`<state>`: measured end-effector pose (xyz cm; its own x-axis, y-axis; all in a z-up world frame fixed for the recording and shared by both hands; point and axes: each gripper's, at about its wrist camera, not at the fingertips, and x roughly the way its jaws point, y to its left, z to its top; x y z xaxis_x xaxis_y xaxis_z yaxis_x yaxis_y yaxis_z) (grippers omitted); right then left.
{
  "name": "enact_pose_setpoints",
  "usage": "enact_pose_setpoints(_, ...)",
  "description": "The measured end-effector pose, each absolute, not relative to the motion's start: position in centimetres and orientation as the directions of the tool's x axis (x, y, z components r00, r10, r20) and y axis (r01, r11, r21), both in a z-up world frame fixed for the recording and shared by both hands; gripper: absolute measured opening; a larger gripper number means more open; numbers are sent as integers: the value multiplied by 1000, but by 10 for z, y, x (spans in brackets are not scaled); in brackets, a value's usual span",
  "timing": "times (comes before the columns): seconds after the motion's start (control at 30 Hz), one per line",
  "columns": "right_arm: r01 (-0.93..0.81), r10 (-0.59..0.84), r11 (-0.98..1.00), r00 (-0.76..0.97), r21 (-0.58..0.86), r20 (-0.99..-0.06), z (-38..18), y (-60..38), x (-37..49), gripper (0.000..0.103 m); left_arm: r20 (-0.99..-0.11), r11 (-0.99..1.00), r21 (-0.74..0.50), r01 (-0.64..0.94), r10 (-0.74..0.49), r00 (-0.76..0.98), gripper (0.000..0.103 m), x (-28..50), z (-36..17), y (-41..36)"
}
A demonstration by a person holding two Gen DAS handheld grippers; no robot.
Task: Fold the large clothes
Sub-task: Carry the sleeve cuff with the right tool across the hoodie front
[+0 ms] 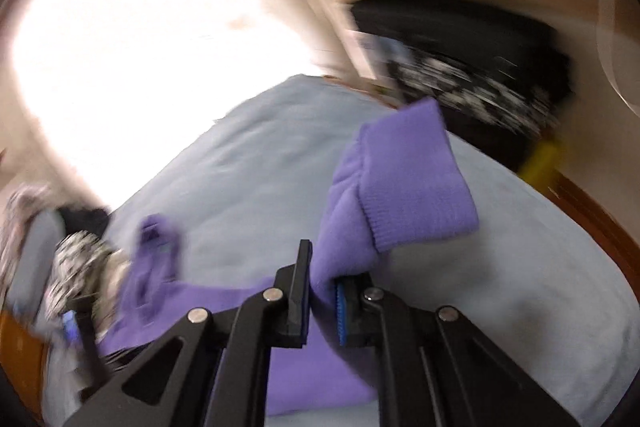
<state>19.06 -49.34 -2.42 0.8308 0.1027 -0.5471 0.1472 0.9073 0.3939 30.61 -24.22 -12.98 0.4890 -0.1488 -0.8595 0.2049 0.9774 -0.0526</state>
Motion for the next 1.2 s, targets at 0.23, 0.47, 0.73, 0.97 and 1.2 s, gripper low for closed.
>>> enact_pose_setpoints(0.23,-82,272,937,782,340,-560,-7,-372,215,9,-844,986,-54,155,-128,520,39,290,-101,-177)
enact_pose_setpoints(0.47,-192,389,916,641,353,-661,-67,-281,235,9,-848,992,-67,103,-111,519,40,270,-95,-102)
enact_pose_setpoints(0.73,-264,431,901,473,343,-768,-137,-197,236,10,-878,992,-109,71,-129,462,40,262,-124,-57)
enact_pose_setpoints(0.97,-255,434,899,395,357,-810,-158,-191,229,26,-896,981,-177,78,-194,399,51,263,-144,-49)
enact_pose_setpoints(1.2,-264,456,886,350,381,-818,-156,-201,217,45,-886,938,-337,85,-347,308,61,263,-152,-46)
